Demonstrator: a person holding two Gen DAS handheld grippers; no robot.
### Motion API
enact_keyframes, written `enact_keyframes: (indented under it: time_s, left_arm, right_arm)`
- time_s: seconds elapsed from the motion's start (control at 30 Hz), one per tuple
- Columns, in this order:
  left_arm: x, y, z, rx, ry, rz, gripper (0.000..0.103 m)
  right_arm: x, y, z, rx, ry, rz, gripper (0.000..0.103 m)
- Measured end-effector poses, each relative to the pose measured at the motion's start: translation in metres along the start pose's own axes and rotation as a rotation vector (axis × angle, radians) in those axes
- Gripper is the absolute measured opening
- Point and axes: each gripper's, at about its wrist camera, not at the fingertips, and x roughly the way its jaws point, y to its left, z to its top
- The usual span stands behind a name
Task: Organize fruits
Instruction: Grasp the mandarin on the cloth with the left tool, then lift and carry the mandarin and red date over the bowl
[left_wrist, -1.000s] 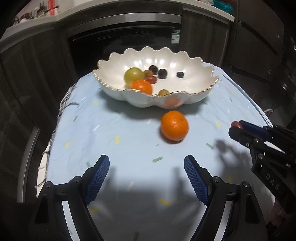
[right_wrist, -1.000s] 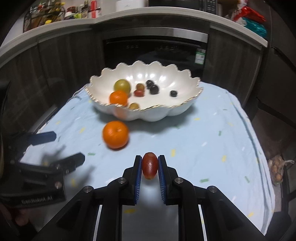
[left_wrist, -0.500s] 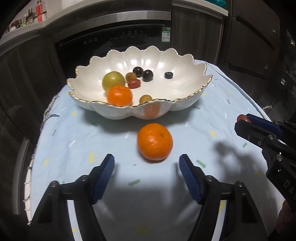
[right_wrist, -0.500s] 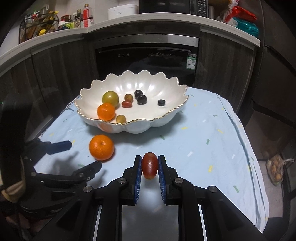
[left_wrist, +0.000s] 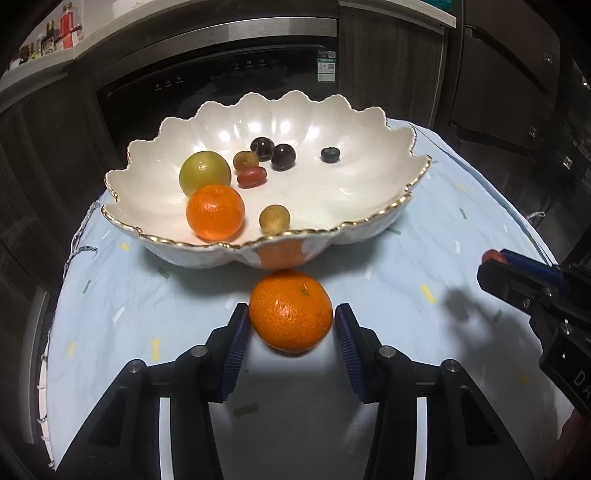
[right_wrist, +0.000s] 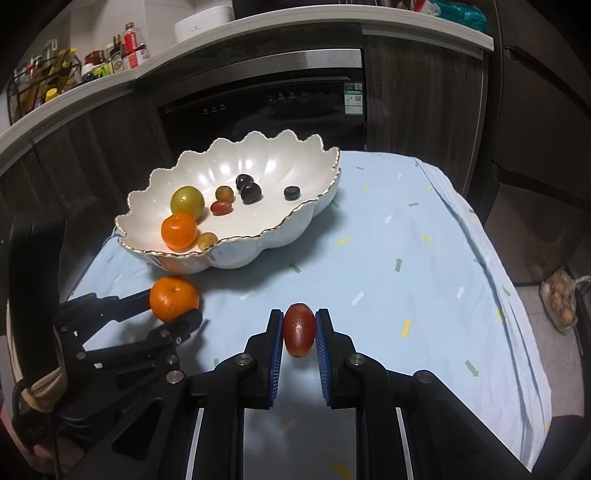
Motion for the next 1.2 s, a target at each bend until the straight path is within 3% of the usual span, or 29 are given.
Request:
enact_keyframes:
  time_s: [0.53, 1.2]
  left_arm:
    - [-0.015, 0.001, -0.004, 0.001, -0.005, -0.002, 0.043]
    - [-0.070, 0.009, 0.001, -0.024, -0.093, 0.027, 0.043]
  right_arm:
    - [-0.004, -0.001, 0.002, 0.004, -0.016, 0.004, 0.019]
    - [-0.037, 0.012, 0.013, -0.009, -0.080, 0.042, 0.019]
